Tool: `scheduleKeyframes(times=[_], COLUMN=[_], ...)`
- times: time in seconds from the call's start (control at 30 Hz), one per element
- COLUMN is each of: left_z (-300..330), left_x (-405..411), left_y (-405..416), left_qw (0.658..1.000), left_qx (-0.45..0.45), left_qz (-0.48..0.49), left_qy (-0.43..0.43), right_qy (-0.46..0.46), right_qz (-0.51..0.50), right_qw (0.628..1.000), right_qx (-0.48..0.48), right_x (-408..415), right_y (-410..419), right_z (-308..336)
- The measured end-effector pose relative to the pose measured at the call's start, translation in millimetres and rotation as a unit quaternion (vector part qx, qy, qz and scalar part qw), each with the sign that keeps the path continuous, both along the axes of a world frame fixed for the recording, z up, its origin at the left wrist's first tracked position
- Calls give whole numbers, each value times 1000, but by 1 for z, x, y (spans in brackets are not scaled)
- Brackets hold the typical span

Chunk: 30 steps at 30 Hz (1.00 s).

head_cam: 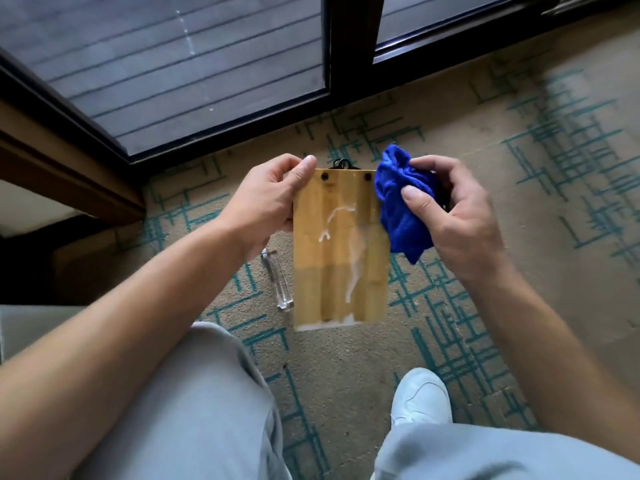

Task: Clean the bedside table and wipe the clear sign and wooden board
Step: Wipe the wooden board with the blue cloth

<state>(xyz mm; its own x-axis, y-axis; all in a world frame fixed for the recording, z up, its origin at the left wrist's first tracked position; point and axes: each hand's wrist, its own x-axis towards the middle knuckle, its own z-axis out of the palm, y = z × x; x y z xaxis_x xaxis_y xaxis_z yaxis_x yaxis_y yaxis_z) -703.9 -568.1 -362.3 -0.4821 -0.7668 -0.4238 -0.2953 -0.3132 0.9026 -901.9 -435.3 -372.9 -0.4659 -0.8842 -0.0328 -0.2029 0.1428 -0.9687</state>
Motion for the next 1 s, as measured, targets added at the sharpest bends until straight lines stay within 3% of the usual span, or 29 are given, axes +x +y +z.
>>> scheduleKeyframes(times=[0.1,0.23,0.4,0.63,0.83,1.0], left_z=[11,20,26,28,27,24], left_x=[8,9,-1,-1,1,0], left_y=[18,31,35,35,24,19], left_qw=[999,996,995,972,961,933], left_qx=[17,-47,-49,87,129,183], left_qz=[33,74,87,184,204,283], left_qy=[18,15,10,119,137,131], right_qy=[68,160,240,248,222,301], right_qz=[24,47,14,99,153,217], right_qw=[997,986,966,956,957,922], right_qx=[-11,-27,-94,-121,-103,-110], right_x=[11,24,29,50,43,40], right_y=[1,4,-5,-23,-12,23], right_z=[8,7,15,2,-6,-16])
